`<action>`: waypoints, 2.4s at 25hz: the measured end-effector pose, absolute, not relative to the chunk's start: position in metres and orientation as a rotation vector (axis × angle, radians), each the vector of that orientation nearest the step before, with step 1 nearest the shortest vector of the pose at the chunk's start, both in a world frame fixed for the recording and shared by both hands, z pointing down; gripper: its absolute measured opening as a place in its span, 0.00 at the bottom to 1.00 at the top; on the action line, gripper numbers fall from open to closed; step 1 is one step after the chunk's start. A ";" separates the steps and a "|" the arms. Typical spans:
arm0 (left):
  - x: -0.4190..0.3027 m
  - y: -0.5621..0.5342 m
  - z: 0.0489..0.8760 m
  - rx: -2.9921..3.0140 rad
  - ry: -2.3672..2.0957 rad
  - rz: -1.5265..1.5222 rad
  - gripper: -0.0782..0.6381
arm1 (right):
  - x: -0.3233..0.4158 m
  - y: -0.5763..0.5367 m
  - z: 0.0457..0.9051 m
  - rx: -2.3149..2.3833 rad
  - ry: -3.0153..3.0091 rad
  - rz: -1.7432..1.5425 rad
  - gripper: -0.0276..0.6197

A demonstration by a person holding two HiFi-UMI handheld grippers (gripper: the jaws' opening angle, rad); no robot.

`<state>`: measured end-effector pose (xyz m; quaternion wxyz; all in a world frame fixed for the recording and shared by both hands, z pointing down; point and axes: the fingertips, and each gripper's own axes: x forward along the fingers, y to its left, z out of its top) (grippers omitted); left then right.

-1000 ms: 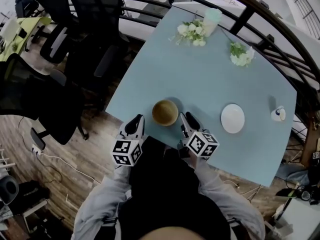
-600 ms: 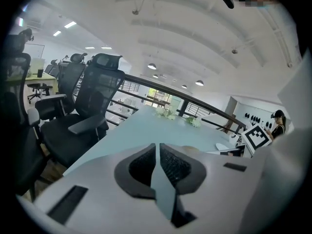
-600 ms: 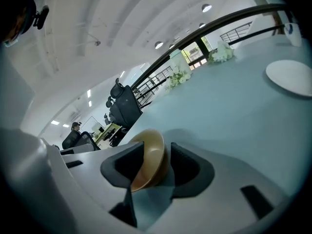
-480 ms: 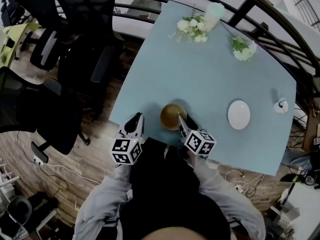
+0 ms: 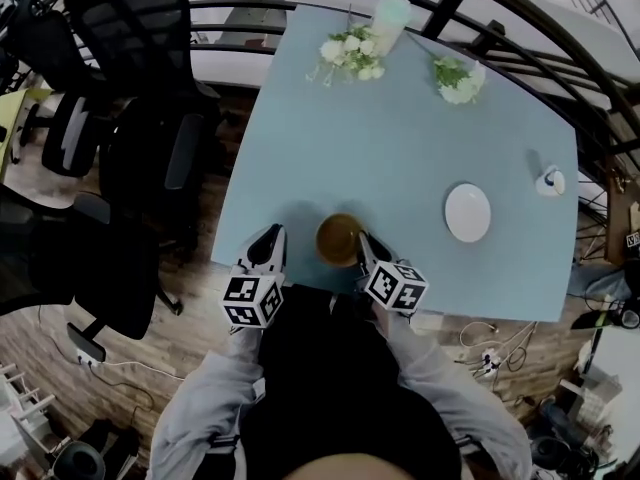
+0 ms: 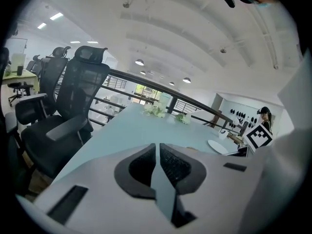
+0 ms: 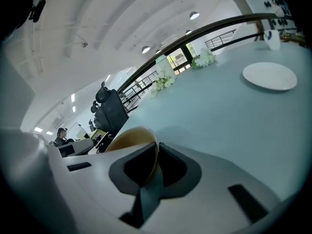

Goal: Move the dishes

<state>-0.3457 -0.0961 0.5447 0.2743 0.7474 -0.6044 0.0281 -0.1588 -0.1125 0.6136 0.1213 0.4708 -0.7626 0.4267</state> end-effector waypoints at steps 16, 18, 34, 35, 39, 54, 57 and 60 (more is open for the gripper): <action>-0.292 -0.127 0.536 2.140 -1.489 0.124 0.16 | -0.093 -0.146 0.598 1.603 -2.158 1.273 0.09; -0.285 -0.133 0.537 2.154 -1.473 0.136 0.16 | -0.082 -0.153 0.597 1.640 -2.141 1.285 0.09; -0.241 -0.169 0.530 2.230 -1.387 0.168 0.16 | 0.008 -0.221 0.598 1.951 -1.975 1.231 0.09; -0.240 -0.169 0.531 2.228 -1.386 0.172 0.16 | 0.011 -0.223 0.600 1.958 -1.964 1.233 0.08; -0.239 -0.167 0.534 2.213 -1.393 0.183 0.16 | 0.018 -0.228 0.605 1.964 -1.923 1.243 0.09; -0.227 -0.171 0.537 2.208 -1.379 0.193 0.16 | 0.028 -0.230 0.605 1.896 -1.933 1.241 0.13; -0.224 -0.168 0.537 2.209 -1.372 0.194 0.16 | 0.027 -0.227 0.600 1.872 -1.988 1.240 0.27; -0.223 -0.166 0.535 2.216 -1.367 0.191 0.16 | 0.026 -0.222 0.591 1.873 -2.078 1.234 0.42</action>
